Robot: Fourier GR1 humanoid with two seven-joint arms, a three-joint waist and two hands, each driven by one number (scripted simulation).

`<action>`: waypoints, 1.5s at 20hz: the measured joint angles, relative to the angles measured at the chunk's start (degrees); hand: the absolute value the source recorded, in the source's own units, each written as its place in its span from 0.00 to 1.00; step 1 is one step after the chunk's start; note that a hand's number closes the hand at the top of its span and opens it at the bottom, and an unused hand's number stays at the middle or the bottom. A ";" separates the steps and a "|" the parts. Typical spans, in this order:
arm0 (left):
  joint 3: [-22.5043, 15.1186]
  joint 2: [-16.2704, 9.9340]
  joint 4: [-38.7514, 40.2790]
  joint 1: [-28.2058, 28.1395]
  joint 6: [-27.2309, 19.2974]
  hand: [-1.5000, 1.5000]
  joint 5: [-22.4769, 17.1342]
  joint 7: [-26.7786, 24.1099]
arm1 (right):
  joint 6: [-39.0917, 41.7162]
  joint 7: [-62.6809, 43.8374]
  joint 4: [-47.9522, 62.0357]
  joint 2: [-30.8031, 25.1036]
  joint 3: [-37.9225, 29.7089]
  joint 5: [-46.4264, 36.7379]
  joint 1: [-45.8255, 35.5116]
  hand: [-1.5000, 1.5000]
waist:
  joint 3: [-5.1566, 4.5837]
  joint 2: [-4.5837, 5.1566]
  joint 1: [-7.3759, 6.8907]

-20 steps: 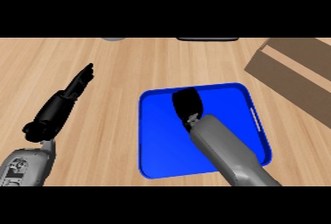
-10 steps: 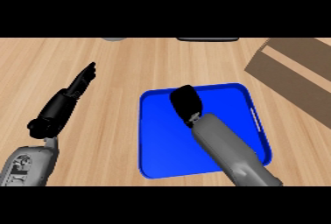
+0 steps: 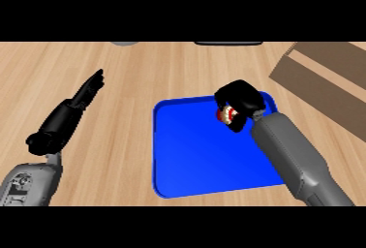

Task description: Pick the cupcake from the tray and place it in the cardboard box

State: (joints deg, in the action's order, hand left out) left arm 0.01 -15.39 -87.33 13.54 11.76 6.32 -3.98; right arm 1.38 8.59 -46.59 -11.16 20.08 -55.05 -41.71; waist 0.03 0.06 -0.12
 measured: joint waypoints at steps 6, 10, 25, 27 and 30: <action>0.25 0.60 -0.40 -0.77 -0.41 0.50 0.64 0.04 | -2.93 3.83 -9.69 -4.01 -2.11 0.19 2.30 1.00 | -0.03 -0.24 0.53; 0.71 0.31 -0.05 -1.57 -0.10 0.50 0.90 -0.81 | -0.03 1.17 -20.33 -6.80 -4.81 1.78 3.78 1.00 | -0.05 -0.40 0.91; 0.76 1.05 -0.98 -0.38 0.58 0.50 1.06 0.65 | -2.41 -13.23 -19.71 -13.72 -28.87 9.82 -2.34 1.00 | -0.03 0.02 0.01; 1.02 0.71 -1.32 -0.82 1.40 0.50 0.61 0.25 | -2.55 -12.16 -15.13 -16.00 -31.31 10.45 -4.74 1.00 | -0.02 0.11 -0.38; 1.12 0.48 -1.84 -0.78 1.97 0.50 0.52 0.46 | -4.05 -8.65 -7.10 -19.74 -33.02 9.27 -6.86 1.00 | -0.02 0.28 -0.91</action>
State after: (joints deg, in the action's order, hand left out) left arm 1.14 -14.91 -89.17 12.77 13.73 6.84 -3.52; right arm -2.66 -0.05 -53.69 -30.90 -12.94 -45.78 -48.57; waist 0.01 0.34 -1.04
